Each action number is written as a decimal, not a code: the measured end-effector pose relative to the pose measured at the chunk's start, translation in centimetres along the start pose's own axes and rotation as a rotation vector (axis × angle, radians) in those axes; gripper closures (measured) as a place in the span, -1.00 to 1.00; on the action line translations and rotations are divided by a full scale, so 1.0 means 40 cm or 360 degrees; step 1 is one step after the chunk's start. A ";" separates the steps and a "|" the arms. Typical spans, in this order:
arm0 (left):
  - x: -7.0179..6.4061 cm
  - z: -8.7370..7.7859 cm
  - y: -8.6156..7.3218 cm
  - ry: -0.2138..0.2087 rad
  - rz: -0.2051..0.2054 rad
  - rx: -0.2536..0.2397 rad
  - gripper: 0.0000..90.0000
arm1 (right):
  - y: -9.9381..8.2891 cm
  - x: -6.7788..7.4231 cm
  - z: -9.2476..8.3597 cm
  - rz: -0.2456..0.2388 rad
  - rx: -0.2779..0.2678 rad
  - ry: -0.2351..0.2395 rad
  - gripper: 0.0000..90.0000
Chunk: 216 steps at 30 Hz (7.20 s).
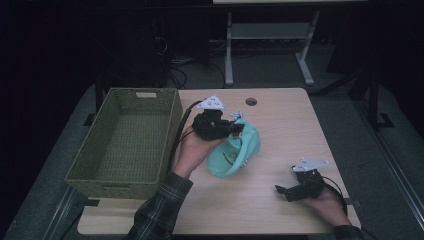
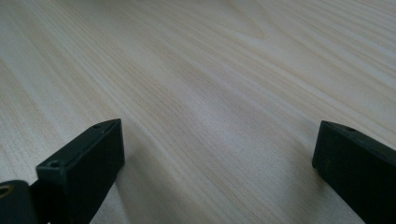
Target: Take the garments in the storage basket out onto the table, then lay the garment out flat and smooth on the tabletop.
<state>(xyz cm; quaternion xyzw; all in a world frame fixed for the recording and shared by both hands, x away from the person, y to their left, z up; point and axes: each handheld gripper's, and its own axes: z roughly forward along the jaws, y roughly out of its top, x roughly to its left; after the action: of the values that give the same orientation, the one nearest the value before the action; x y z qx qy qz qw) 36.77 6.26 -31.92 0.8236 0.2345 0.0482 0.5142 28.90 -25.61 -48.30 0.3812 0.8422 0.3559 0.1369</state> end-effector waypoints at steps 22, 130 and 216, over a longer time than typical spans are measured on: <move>-0.004 0.140 -0.189 0.0025 0.0030 0.0269 0.85 | 0.000 0.000 0.000 -0.0004 0.0004 -0.0001 -0.96; -0.029 0.050 -0.373 0.0060 -0.0009 0.0681 0.95 | 0.193 -0.014 0.000 -0.0040 -0.0149 0.0155 -0.48; -0.027 0.048 -0.371 0.0054 0.0022 0.0712 0.95 | 0.404 0.054 0.201 -0.0250 0.0022 0.0283 0.96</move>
<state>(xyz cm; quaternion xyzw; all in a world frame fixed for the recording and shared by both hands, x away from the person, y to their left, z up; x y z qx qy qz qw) 31.44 9.57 -45.53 0.9178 0.2422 0.0126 0.3144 40.27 -12.67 -42.53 0.2820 0.8807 0.3706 0.0864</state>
